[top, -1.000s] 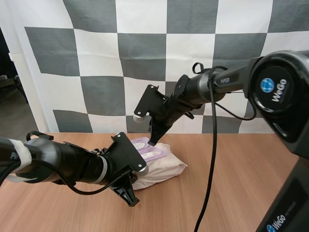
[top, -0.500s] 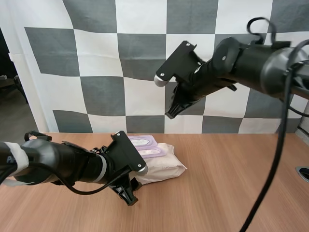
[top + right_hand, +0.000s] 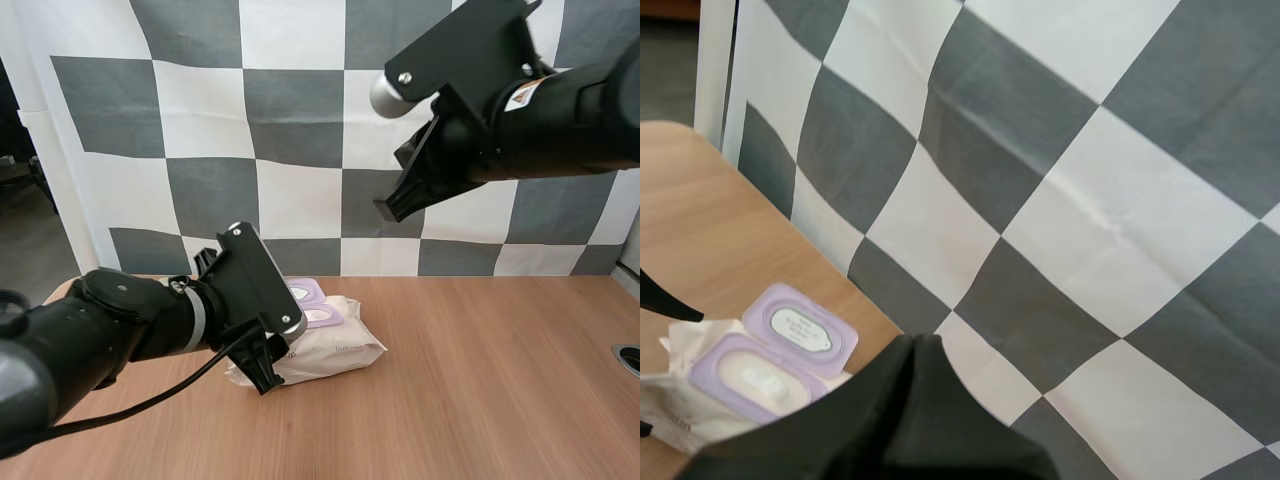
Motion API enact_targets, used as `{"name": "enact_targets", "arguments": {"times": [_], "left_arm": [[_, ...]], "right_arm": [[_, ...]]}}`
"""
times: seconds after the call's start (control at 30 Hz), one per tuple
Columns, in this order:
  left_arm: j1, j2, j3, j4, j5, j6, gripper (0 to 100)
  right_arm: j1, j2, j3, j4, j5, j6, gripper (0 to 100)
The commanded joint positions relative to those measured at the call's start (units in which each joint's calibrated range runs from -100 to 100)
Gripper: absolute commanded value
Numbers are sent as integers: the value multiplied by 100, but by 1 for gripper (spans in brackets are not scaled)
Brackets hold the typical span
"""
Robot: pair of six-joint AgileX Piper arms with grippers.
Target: Open the wet wipes lid
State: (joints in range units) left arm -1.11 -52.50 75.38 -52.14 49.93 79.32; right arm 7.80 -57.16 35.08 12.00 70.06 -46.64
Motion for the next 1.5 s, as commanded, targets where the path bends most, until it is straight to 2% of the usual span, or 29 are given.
{"name": "enact_targets", "arguments": {"times": [0.0,0.2,0.43,0.53,0.6,0.73,0.8,0.83,0.87,1.0,1.13,1.3,1.37,1.47], "left_arm": [[2,-1329,-421,750,415,-1602,100],[2,-2397,-1430,1433,1210,-3052,100],[2,-3297,-2069,1773,1209,-4177,100],[2,-3658,-2191,2091,759,-5102,100],[32,-3967,-2206,2336,564,-5562,85],[114,-4485,-2206,2734,503,-5768,46],[114,-4612,-2192,2840,383,-5910,25],[114,-4667,-2122,2940,220,-6080,7],[114,-4678,-2063,3016,72,-6187,0],[149,-4683,-1584,3167,-96,-6361,0],[149,-4683,-1113,3387,-393,-6407,0],[149,-4683,-372,4804,-1096,-7633,0],[149,-4724,-311,5028,-1332,-7782,0],[149,-4750,-337,4975,-1545,-7958,0]], "right_arm": [[1,-648,5,10,-7,329,0],[1,-1346,312,65,-177,549,0],[1,-2609,1190,30,-1227,766,0],[-8,-3083,1490,-42,-1750,1017,0],[-63,-3388,1670,-105,-2039,1017,0],[-187,-3875,1953,-280,-2693,1315,0],[-236,-3991,2055,-280,-2900,1410,0],[-268,-4031,2150,-280,-2994,1422,0],[-280,-4043,2242,-280,-3073,1422,0],[-295,-4059,2682,-280,-3319,1422,0],[-320,-4136,3389,-280,-4076,1388,0],[-343,-4187,4205,-280,-4278,1388,0],[-352,-4284,4355,-267,-4518,1388,0],[-352,-4284,4350,-247,-4619,1397,0]]}}
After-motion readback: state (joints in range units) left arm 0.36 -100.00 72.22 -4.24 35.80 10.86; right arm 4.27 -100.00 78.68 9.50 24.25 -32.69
